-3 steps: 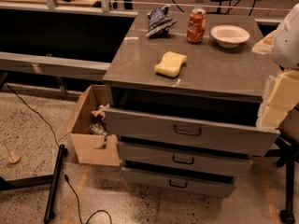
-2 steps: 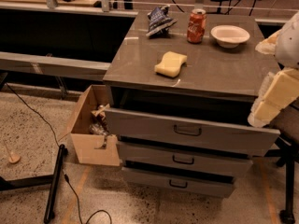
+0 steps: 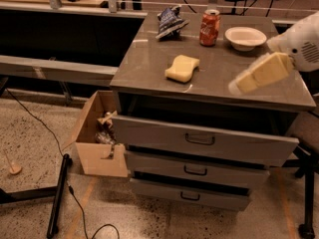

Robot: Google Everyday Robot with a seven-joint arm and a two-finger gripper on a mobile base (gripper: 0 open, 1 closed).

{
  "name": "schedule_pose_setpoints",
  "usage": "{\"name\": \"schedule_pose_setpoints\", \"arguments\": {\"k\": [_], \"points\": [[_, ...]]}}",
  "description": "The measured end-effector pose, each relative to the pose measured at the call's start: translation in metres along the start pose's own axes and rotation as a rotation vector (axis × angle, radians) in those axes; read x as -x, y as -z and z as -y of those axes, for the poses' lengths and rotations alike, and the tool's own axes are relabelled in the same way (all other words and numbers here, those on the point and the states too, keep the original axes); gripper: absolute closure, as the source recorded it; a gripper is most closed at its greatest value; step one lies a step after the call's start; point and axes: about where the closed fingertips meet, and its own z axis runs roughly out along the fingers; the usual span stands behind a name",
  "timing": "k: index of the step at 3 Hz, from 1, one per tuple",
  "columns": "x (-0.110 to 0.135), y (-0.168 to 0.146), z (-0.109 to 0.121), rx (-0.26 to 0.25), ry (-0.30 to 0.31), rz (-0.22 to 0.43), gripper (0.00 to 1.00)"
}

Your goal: Place sponge into paper bowl

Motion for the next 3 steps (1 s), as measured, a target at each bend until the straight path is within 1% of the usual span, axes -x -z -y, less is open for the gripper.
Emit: {"name": "schedule_pose_setpoints", "arguments": {"k": [1,2,3], "points": [[0.031,-0.046,0.007,-0.001,-0.071,0.135,0.0],[0.054,-0.09,0.016,-0.055,-0.118,0.193,0.0],[0.078,-0.128,0.053,-0.202,-0.199,0.242,0.0]]}}
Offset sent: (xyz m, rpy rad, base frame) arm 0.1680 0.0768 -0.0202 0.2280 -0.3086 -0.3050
